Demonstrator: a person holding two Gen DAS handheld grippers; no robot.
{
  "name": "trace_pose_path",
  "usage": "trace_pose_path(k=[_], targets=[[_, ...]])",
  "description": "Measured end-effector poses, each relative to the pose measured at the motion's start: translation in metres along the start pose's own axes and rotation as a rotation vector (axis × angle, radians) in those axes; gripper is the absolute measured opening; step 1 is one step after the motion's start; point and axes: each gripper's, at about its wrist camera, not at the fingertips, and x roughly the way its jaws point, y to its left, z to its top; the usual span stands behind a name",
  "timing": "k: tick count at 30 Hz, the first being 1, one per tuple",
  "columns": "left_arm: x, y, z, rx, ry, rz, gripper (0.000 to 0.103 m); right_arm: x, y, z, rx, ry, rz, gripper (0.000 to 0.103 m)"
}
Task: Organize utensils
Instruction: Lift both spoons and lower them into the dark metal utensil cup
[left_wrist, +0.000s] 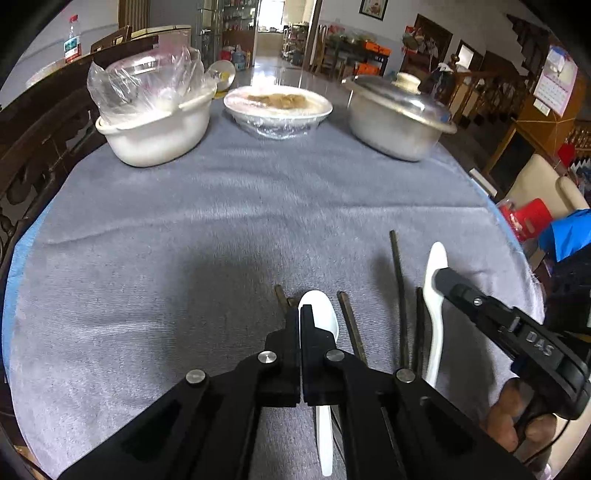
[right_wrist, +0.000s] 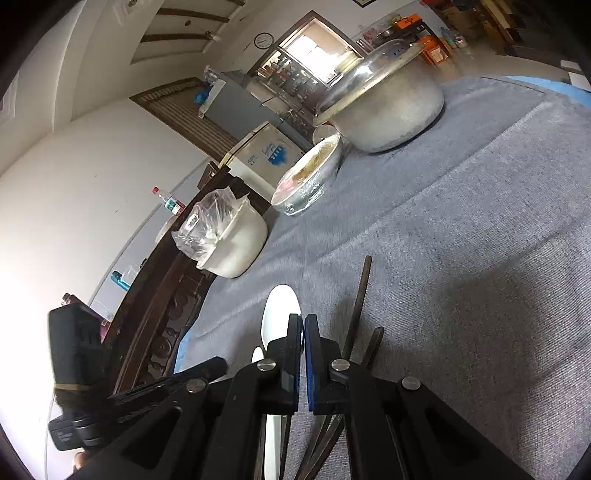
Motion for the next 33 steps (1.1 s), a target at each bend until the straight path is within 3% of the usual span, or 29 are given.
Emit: trace_pose_path(k=[4,8,10,12,14,25,33], targets=[[-0.003,0.002,0.002,-0.008,-0.002,-0.021,0.001,0.0,-0.002,0.001,0.016,-0.003,0.004,0.003],[0.006,-0.001,0.003,-0.005,0.044,-0.034,0.002,0.0,-0.004,0.002,0.026,-0.005,0.005,0.003],[0.013,-0.003,0.003,0.0,0.077,-0.052,0.011,0.0,-0.005,0.002,0.029,-0.004,0.005,0.003],[0.015,-0.006,0.002,0.017,0.075,-0.028,0.032,0.0,-0.006,0.003,0.036,-0.006,0.008,0.003],[0.019,-0.008,0.003,0.027,0.075,-0.015,0.039,0.0,-0.008,0.003,0.045,-0.007,0.01,0.003],[0.056,-0.019,0.004,0.061,0.145,0.047,0.039,0.0,-0.016,0.004,0.083,0.001,0.014,0.003],[0.051,-0.032,0.008,0.109,0.123,0.05,0.039,0.001,-0.018,0.004,0.088,0.004,0.001,0.003]])
